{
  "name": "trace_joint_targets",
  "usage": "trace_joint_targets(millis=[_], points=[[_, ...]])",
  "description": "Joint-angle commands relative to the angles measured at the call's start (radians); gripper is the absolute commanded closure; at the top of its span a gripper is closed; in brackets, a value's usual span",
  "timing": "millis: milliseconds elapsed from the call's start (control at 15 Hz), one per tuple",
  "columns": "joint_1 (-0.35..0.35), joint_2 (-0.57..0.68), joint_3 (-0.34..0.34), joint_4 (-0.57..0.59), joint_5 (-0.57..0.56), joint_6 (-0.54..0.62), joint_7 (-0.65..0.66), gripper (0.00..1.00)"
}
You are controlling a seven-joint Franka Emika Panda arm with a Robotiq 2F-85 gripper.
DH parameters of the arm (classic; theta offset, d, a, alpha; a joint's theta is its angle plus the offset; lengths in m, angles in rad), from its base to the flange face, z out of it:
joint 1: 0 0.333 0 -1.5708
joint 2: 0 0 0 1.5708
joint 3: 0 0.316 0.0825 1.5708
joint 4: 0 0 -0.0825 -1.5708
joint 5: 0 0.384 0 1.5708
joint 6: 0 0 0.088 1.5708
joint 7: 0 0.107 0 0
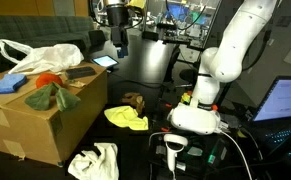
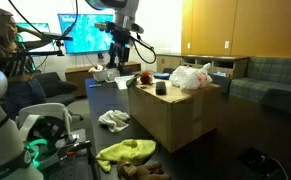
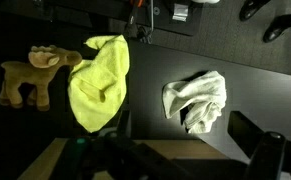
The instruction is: Take all the object from the box and put them on the table and put the objects from the table to the top of the box
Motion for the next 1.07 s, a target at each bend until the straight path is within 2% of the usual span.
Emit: trace_joint_targets(millis=[0, 600, 1000], points=[[-0.013, 0.000, 0.012, 0.005, 0.002, -0.002, -0.002, 0.00], [-0.013, -0.003, 0.012, 0.008, 0.002, -0.002, -0.002, 0.00], [-0.016, 0.036, 0.018, 0.031, -0.051, 0.015, -0.005, 0.00]])
